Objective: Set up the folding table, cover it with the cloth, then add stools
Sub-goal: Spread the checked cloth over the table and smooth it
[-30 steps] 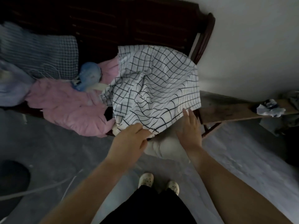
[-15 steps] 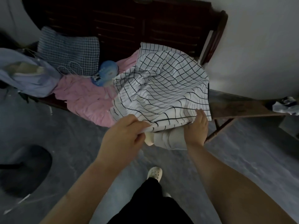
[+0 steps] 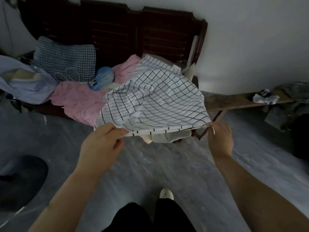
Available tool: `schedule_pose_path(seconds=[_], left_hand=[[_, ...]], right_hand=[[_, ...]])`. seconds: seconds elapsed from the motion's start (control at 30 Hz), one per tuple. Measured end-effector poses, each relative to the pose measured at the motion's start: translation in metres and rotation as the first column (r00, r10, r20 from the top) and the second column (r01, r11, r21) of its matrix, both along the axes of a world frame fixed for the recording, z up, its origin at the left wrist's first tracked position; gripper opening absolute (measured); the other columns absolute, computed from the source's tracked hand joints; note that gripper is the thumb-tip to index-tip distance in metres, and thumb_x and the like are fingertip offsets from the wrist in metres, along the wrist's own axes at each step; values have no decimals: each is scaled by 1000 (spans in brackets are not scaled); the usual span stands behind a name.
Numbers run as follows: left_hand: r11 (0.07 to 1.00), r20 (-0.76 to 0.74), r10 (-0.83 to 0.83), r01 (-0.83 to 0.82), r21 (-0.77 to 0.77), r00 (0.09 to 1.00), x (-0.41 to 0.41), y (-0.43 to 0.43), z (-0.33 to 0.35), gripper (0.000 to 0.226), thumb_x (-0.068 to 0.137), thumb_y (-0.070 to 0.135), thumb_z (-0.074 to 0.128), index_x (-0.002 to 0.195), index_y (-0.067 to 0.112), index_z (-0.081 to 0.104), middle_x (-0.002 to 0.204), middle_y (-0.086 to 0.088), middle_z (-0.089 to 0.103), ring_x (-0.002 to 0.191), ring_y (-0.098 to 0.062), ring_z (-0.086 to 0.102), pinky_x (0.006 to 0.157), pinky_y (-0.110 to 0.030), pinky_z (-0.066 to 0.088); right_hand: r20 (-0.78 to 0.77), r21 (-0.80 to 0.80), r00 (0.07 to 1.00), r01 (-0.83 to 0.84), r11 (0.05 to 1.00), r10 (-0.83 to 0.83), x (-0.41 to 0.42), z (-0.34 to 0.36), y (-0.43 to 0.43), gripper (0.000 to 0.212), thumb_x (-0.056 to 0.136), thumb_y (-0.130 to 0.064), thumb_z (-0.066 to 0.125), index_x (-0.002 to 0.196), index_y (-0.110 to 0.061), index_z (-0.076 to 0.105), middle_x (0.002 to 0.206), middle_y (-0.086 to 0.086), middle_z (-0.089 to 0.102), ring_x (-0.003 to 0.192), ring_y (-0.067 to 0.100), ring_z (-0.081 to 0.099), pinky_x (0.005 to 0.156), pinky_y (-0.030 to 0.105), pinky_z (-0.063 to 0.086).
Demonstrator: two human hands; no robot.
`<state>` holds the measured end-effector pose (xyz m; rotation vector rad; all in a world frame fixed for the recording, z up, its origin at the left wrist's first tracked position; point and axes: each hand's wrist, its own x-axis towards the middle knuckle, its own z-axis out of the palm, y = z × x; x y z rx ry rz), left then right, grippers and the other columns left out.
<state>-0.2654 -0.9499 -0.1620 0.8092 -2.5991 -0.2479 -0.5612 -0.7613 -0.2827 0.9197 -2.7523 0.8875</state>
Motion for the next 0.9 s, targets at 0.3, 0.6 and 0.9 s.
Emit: schedule_pose_path(seconds=[0.3,0.6,0.9], left_hand=[[979,21,-203,203,-21,979,110,18,-11,22,82,18,54,92,13,73,78,2,59,65,-17,58,52,-20,38],[959,-42,-285,284,-27,958,229,58,2,24,73,-2,73,93,10,73,77,-3,59,64,-21,56,50,-31,44],[891,-30,-455,454,-14,890,304,163,-9,31,77,23,47,92,12,72,75,2,57,64,-16,57,54,-14,30]], right_hand=[[-61,1,985,160,987,-159,130,16,67,14,89,-12,49,99,-17,59,107,5,62,86,29,59,62,36,48],[-125,-128,953,261,957,-276,284,20,157,16,81,1,63,92,-9,69,96,8,61,94,23,53,62,31,46],[-45,-50,893,445,894,-447,367,39,280,11,89,-5,53,91,-13,59,89,8,63,77,28,58,59,41,50]])
